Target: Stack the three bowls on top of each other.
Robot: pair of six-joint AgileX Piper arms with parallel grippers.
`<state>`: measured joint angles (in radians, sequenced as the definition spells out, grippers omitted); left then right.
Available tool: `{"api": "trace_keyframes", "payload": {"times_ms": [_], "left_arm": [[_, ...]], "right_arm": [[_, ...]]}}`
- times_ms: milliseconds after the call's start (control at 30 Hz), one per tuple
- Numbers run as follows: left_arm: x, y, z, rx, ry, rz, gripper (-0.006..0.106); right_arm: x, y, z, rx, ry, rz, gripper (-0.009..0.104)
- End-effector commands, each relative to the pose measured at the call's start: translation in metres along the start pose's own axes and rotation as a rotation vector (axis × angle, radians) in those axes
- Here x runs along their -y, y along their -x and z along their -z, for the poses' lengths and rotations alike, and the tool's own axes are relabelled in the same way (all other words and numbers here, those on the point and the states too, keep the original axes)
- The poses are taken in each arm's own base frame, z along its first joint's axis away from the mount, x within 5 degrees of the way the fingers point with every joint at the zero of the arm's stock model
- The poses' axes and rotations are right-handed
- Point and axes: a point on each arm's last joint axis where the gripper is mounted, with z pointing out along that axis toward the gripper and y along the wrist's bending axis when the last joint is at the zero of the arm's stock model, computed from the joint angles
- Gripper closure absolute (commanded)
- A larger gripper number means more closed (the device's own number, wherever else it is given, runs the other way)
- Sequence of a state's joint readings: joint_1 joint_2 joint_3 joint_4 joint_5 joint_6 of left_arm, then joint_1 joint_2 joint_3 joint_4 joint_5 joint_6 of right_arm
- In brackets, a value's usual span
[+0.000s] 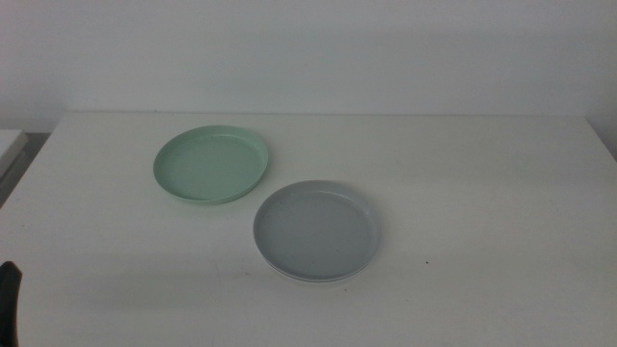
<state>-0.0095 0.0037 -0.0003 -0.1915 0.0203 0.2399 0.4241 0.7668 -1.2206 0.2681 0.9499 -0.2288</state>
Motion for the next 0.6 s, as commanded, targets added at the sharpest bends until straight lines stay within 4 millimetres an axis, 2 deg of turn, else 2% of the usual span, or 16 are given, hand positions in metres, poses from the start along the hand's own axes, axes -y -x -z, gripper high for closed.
{"api": "trace_keyframes", "payload": {"times_ms": [0,33,67,133,200,333,433,500,567], "left_arm": [[0.000,0.000,0.000,-0.001,0.000,-0.006,0.007],[0.000,0.000,0.000,-0.011,-0.001,-0.006,0.007],[0.000,0.009,-0.004,-0.026,-0.003,0.009,0.007],[0.000,0.041,-0.015,-0.088,-0.021,0.032,0.007],[0.000,0.081,-0.037,-0.210,-0.056,0.031,0.007],[0.002,0.136,-0.091,-0.470,-0.122,0.006,0.007],[0.004,0.161,-0.130,-0.660,-0.174,0.003,0.007],[0.005,0.163,-0.157,-0.789,-0.203,0.007,0.007],[0.006,0.156,-0.183,-0.908,-0.211,0.043,0.007]], "right_arm": [[0.001,0.000,0.000,0.015,-0.010,0.010,0.007],[0.001,0.000,0.000,0.014,-0.012,0.011,0.007],[0.001,0.000,0.000,0.014,-0.012,0.011,0.007],[0.001,0.001,0.000,0.015,-0.008,0.008,0.007],[0.001,0.001,0.000,0.015,-0.010,0.010,0.007],[0.001,0.001,0.000,0.016,-0.006,0.007,0.007],[0.001,0.000,0.000,0.015,-0.011,0.006,0.007],[0.001,0.000,0.000,0.015,-0.011,0.004,0.007],[0.001,0.000,0.000,0.015,-0.011,0.004,0.007]]}}
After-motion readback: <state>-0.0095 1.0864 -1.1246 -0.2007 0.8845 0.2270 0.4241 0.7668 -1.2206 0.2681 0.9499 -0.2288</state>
